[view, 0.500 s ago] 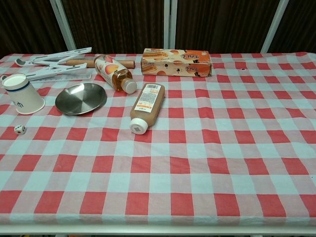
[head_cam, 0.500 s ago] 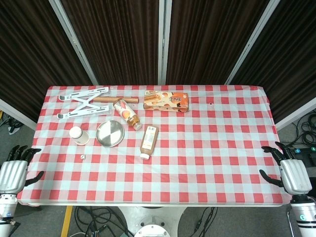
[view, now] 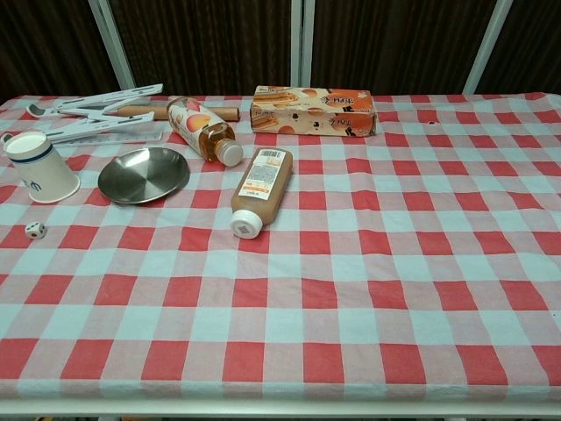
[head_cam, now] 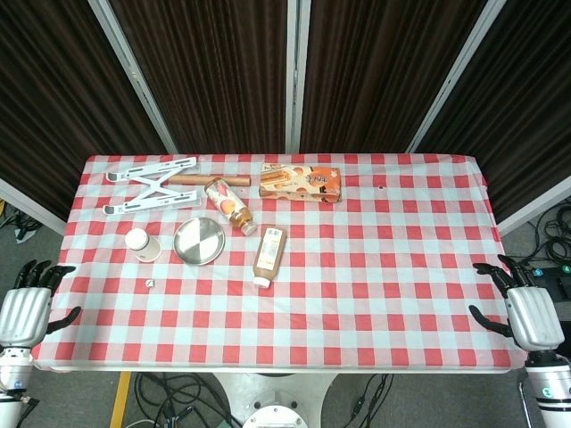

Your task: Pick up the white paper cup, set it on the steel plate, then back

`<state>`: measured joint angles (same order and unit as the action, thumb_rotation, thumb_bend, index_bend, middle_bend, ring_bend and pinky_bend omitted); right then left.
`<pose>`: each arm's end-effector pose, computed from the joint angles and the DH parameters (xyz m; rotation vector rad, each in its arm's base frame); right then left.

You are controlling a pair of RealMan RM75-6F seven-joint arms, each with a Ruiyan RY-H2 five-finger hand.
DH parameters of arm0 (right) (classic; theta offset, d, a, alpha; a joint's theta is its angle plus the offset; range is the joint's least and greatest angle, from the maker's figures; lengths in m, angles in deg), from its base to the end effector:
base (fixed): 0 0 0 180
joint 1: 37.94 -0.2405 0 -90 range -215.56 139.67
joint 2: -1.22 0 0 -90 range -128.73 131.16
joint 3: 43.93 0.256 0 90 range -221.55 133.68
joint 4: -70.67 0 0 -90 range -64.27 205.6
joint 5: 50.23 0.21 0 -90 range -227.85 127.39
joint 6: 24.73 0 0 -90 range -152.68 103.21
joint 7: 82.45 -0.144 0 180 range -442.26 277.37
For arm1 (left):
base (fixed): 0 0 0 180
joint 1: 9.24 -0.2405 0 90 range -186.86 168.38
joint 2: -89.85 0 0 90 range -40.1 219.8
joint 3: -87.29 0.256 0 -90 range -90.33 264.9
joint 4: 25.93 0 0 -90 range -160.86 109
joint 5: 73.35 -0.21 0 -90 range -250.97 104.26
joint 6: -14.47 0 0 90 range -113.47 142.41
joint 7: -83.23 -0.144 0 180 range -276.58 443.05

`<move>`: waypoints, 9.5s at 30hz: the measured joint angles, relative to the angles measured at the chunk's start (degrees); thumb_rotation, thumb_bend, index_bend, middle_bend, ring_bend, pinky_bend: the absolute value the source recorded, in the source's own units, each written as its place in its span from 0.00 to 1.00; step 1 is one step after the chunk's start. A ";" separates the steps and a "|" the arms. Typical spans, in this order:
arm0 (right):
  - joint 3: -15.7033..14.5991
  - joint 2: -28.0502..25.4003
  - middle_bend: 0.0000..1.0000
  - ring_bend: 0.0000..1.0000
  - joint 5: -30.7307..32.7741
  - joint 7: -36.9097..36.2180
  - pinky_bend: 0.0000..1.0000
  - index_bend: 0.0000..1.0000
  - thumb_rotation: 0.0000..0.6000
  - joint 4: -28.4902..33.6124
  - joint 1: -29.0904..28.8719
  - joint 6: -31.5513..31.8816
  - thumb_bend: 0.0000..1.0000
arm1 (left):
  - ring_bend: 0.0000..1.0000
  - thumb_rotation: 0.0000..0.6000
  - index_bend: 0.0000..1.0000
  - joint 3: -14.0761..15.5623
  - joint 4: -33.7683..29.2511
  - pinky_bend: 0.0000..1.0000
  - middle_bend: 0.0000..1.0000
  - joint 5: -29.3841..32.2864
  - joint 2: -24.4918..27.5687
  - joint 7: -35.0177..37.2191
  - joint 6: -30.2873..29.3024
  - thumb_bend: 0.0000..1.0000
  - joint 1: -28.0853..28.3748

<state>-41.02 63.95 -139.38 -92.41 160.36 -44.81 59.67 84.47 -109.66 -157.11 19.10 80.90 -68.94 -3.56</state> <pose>-0.3089 -0.1928 0.1669 1.4195 -0.9494 1.0299 -0.3340 0.1870 0.1340 -1.3905 -0.8769 -0.8227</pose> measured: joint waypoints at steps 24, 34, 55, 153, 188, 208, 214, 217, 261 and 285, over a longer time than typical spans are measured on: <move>0.86 -2.26 0.32 0.11 -0.84 1.56 0.18 0.24 1.00 1.36 -1.28 -0.26 0.14 | 0.70 1.00 0.40 -1.86 5.87 0.82 0.72 0.70 -6.67 9.32 22.46 0.23 14.75; 0.75 -1.96 0.34 0.13 -0.46 1.35 0.18 0.24 1.00 0.92 -1.31 -0.63 0.14 | 0.91 1.00 0.40 -2.17 13.20 0.95 0.96 8.24 -14.08 8.21 29.32 0.25 17.93; 0.68 -1.68 0.34 0.13 0.29 1.54 0.18 0.24 1.00 0.80 -1.44 -1.42 0.14 | 0.92 1.00 0.47 -2.41 19.30 0.95 0.98 12.40 -17.97 10.59 33.03 0.34 18.73; 0.75 -2.81 0.34 0.14 0.18 0.57 0.19 0.24 1.00 0.31 0.14 0.85 0.14 | 0.21 1.00 0.29 -12.22 30.83 0.35 0.30 17.05 -23.34 36.33 35.75 0.16 22.40; 0.93 -2.38 0.34 0.14 0.81 -0.35 0.19 0.24 1.00 -0.62 -0.31 -0.42 0.14 | 0.36 1.00 0.49 -13.83 27.32 0.44 0.50 14.75 -25.84 29.20 36.06 0.24 30.35; 0.92 -2.49 0.34 0.14 1.36 -0.23 0.19 0.24 1.00 -0.54 -0.02 -0.48 0.14 | 0.36 1.00 0.49 -14.31 30.71 0.44 0.50 16.08 -29.78 28.58 38.67 0.24 33.88; 0.97 -2.25 0.34 0.14 1.41 -0.18 0.19 0.24 1.00 -0.55 -0.22 -0.81 0.14 | 0.36 1.00 0.49 -14.13 33.04 0.44 0.50 15.97 -30.82 27.00 38.97 0.24 34.80; 0.95 -2.10 0.34 0.14 1.37 -0.24 0.19 0.24 1.00 -0.69 -0.34 -1.04 0.14 | 0.36 1.00 0.49 -13.84 34.71 0.44 0.50 16.48 -30.97 24.87 38.82 0.24 34.68; 0.82 -1.90 0.34 0.14 1.21 -0.39 0.19 0.24 1.00 -0.58 -0.19 -0.96 0.14 | 0.36 1.00 0.49 -14.59 33.85 0.44 0.50 20.16 -30.34 19.62 38.19 0.24 34.08; 0.69 -1.66 0.34 0.14 0.93 -0.80 0.19 0.24 1.00 -0.93 -0.10 -0.71 0.14 | 0.36 1.00 0.49 -14.62 31.20 0.44 0.50 20.26 -29.09 19.08 37.98 0.24 33.54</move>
<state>-40.33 62.29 -138.45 -93.21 159.43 -44.90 58.96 69.85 -78.46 -136.85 -9.99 99.98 -30.96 29.98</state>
